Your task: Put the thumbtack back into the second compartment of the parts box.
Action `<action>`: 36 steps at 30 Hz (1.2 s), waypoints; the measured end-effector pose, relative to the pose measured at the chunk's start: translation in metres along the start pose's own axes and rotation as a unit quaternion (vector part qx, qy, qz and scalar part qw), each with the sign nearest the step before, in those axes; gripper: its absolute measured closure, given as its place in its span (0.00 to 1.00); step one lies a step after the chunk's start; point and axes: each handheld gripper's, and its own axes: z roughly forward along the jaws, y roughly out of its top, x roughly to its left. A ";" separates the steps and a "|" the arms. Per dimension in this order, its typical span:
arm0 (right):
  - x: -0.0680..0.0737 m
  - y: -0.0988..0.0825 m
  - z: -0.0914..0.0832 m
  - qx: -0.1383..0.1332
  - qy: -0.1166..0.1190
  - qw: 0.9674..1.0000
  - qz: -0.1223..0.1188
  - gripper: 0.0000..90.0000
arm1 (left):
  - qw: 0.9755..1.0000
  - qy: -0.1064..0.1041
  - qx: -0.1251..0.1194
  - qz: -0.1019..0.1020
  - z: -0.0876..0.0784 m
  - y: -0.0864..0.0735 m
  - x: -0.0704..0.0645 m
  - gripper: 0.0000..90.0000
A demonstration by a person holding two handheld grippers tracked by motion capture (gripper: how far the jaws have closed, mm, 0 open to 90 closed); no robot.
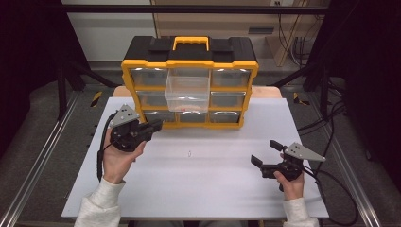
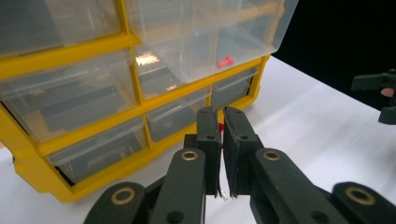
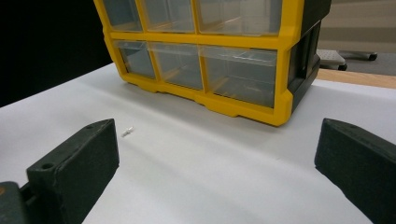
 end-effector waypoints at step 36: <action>0.000 0.000 0.000 0.001 0.001 1.000 -0.001 0.00 | 0.999 0.023 -0.031 0.037 0.001 0.108 -0.013 0.94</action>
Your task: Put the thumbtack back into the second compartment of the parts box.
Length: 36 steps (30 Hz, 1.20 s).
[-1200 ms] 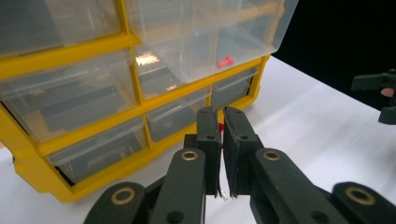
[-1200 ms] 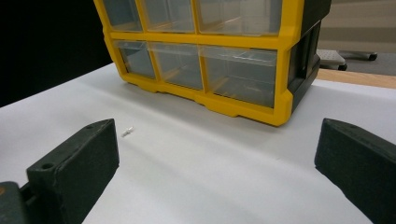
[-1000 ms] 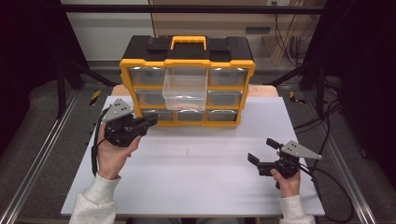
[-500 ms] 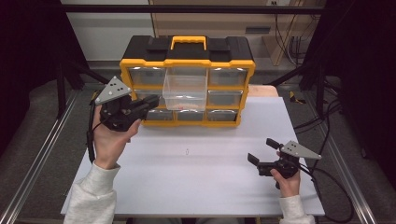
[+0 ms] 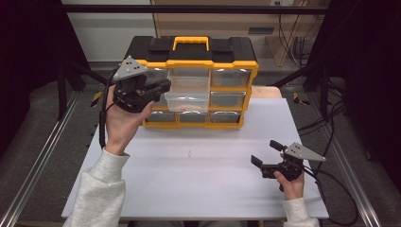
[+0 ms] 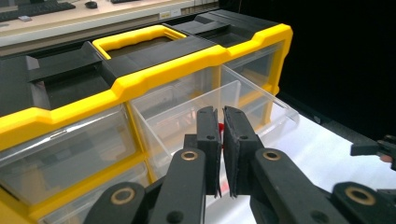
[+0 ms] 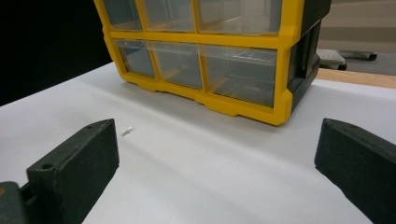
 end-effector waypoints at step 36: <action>0.000 0.000 0.000 0.000 0.002 1.000 -0.001 0.00 | 0.999 0.020 0.028 0.019 0.056 0.003 0.002 0.72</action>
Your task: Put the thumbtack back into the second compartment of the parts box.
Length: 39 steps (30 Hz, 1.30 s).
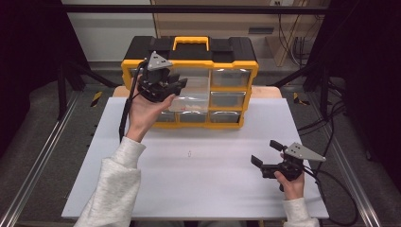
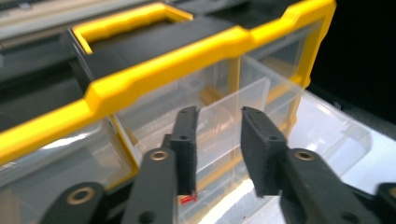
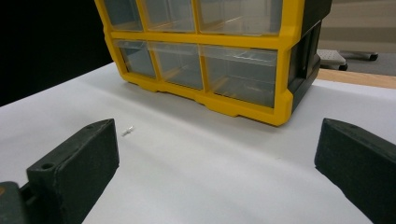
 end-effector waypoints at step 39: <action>0.000 -0.003 0.002 0.006 -0.003 1.000 -0.002 0.00 | 0.996 -0.035 -0.053 -0.060 -0.057 -0.127 0.013 0.01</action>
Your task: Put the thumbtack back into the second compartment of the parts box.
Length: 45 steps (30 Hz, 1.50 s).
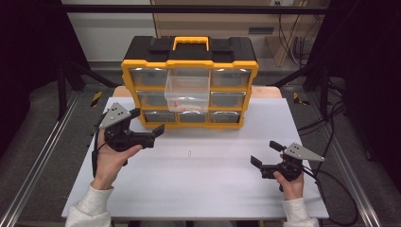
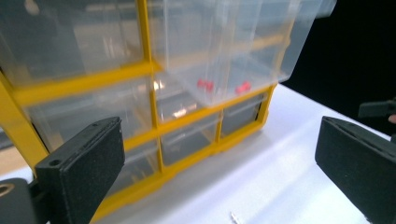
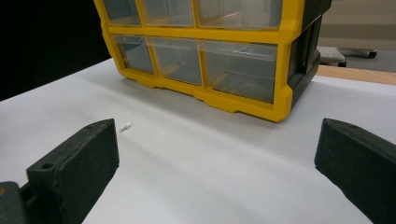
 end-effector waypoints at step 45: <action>0.000 0.001 0.000 0.001 0.001 1.000 0.002 0.00 | 0.980 0.002 0.196 -0.026 0.133 -0.118 -0.025 0.20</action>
